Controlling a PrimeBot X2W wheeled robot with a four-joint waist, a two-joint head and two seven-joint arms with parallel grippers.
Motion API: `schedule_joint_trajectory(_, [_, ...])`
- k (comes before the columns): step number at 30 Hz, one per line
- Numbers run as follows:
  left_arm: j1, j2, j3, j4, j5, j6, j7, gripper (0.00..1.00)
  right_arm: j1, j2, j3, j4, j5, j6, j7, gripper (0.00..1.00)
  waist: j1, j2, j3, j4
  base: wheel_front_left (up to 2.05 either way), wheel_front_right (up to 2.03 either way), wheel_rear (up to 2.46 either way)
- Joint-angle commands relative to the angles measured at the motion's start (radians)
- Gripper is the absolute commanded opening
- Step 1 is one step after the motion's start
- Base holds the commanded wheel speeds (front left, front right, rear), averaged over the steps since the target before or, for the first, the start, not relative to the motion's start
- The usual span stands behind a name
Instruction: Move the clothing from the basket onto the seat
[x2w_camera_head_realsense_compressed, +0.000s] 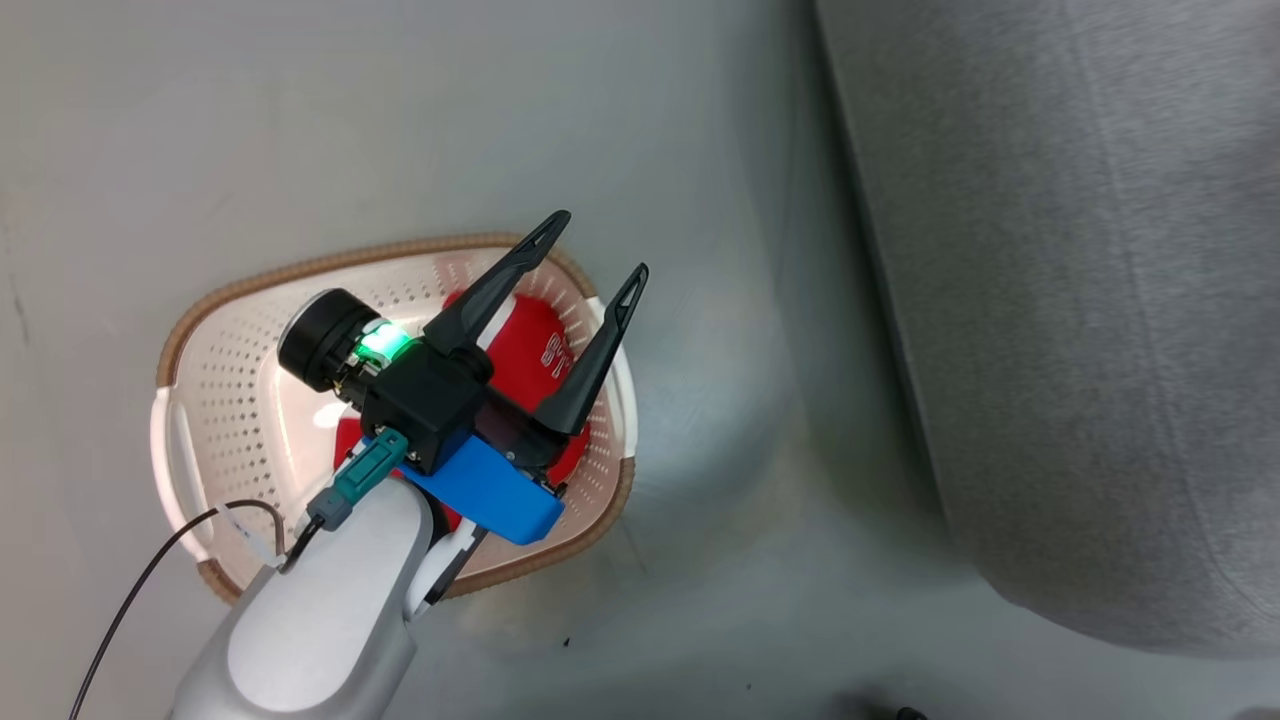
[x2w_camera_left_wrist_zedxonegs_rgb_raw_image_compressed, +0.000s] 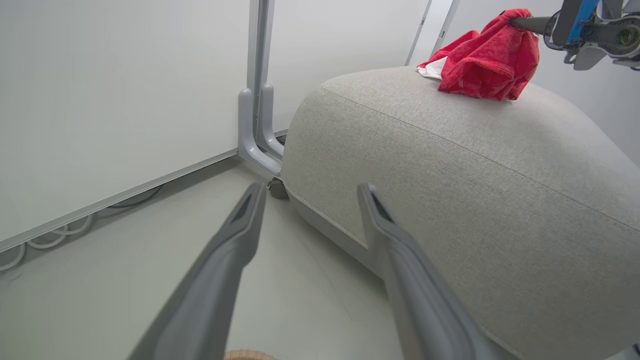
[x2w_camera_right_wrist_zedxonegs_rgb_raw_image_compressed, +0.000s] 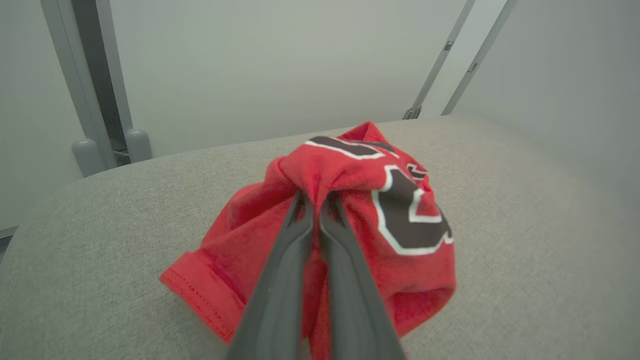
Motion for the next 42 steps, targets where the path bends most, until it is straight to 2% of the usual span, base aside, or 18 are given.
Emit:
schedule_joint_trajectory(1, [-0.012,0.007,0.005,-0.005,0.007,-0.004,-0.003,1.0,0.017,0.011,-0.016,0.021,-0.011,-0.001,-0.019,0.0,-0.0002,-0.0001,0.042,0.035,0.0,0.0,0.0])
schedule_joint_trajectory(8, [0.007,0.005,0.012,0.0,0.002,-0.004,-0.003,1.0,0.035,0.033,-0.061,0.121,-0.056,-0.001,-0.078,0.0,-0.0002,-0.0001,0.038,0.042,0.0,0.0,0.0])
schedule_joint_trajectory(14, [0.023,-0.005,0.019,0.009,-0.002,-0.004,-0.003,1.0,0.022,0.041,-0.059,0.151,-0.091,-0.001,-0.102,0.0,-0.0002,-0.0001,0.004,0.039,0.0,0.0,0.0])
schedule_joint_trajectory(15, [0.026,-0.009,0.018,0.011,-0.004,-0.004,-0.003,1.0,0.026,0.041,-0.057,0.151,-0.096,-0.001,-0.103,0.36,-0.0002,-0.0001,-0.006,0.041,0.0,0.0,0.0])
schedule_joint_trajectory(16, [0.029,-0.014,0.018,0.011,-0.007,-0.004,-0.003,1.0,0.033,0.041,-0.054,0.148,-0.103,-0.001,-0.107,0.77,-0.0002,-0.0001,-0.017,0.044,0.0,0.0,0.0])
schedule_joint_trajectory(17, [0.037,-0.023,0.021,0.014,-0.011,-0.004,-0.003,1.0,0.051,0.043,-0.049,0.139,-0.117,-0.001,-0.117,1.0,-0.0002,-0.0001,-0.045,0.051,0.0,0.0,0.0])
schedule_joint_trajectory(24, [0.11,-0.061,0.057,0.036,-0.037,-0.004,-0.003,1.0,0.16,0.075,-0.011,0.08,-0.15,-0.001,-0.153,1.0,-0.0002,-0.0001,-0.202,0.084,0.0,0.0,0.0])
schedule_joint_trajectory(30, [0.225,-0.092,0.121,0.057,-0.055,-0.004,-0.003,1.0,0.302,0.121,0.084,-0.009,-0.146,-0.001,-0.165,1.0,-0.0002,-0.0001,-0.366,0.117,0.0,0.0,0.0])
schedule_joint_trajectory(35, [0.32,-0.112,0.176,0.071,-0.063,-0.004,-0.003,1.0,0.453,0.164,0.188,-0.13,-0.112,-0.001,-0.148,1.0,-0.0002,-0.0001,-0.473,0.156,0.0,0.0,0.0])
schedule_joint_trajectory(42, [0.41,-0.125,0.256,0.083,-0.054,-0.004,-0.003,1.0,0.666,0.218,0.292,-0.338,-0.048,-0.001,-0.111,1.0,-0.0002,-0.0001,-0.555,0.221,0.0,0.0,0.0])
